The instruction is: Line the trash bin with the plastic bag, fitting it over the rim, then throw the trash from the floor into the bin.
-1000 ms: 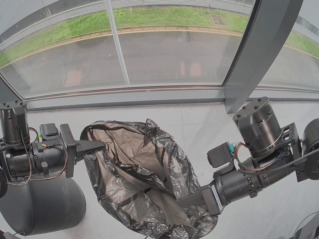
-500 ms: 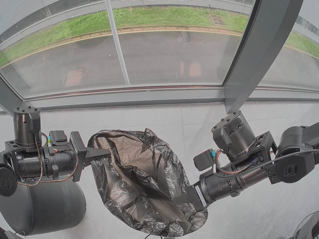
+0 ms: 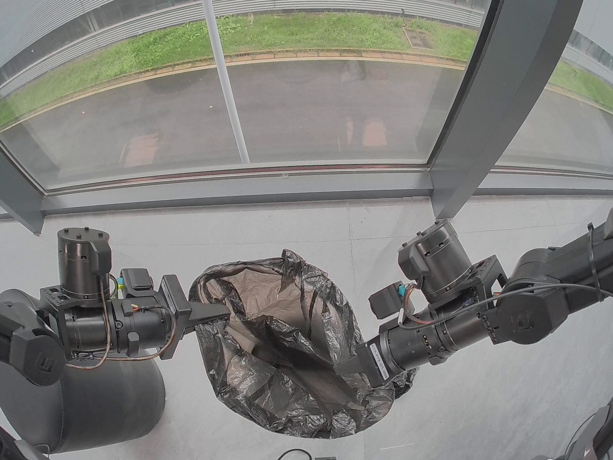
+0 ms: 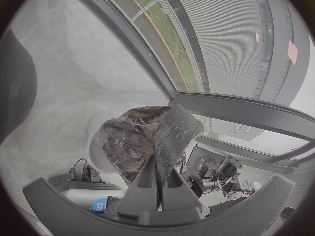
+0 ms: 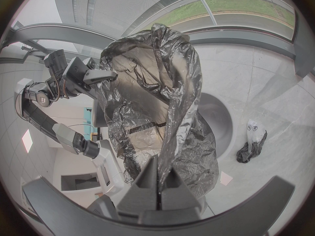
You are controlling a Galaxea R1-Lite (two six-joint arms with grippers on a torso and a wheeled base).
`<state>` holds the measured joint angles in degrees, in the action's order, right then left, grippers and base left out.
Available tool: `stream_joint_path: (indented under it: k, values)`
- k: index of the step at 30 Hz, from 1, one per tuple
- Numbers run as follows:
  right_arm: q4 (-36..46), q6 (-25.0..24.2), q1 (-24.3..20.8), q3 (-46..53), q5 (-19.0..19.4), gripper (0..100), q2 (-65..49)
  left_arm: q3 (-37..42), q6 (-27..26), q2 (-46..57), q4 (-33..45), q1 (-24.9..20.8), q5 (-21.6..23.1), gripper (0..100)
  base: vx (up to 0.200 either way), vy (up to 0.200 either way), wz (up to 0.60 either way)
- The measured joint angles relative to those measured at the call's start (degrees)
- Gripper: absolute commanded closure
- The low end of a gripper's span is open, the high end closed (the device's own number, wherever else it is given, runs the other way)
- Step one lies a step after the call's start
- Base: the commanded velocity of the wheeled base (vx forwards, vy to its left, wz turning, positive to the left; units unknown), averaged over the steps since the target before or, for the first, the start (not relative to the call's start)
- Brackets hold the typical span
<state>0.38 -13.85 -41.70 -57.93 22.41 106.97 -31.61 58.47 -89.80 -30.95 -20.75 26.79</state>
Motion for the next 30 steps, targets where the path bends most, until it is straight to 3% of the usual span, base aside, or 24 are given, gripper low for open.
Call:
stream_joint_path:
  k: [15,30]
  values:
    - [-8.75,4.02,2.32,-0.69,-0.24,100,9.40,-0.33,-2.06,-12.74,-8.24,0.11,0.18,100,0.000,0.000,0.00]
    - [-8.74,5.25,1.49,-9.98,-0.54,100,16.29,-0.69,-5.49,-16.76,-8.87,2.40,0.54,100,0.000,0.000,0.00]
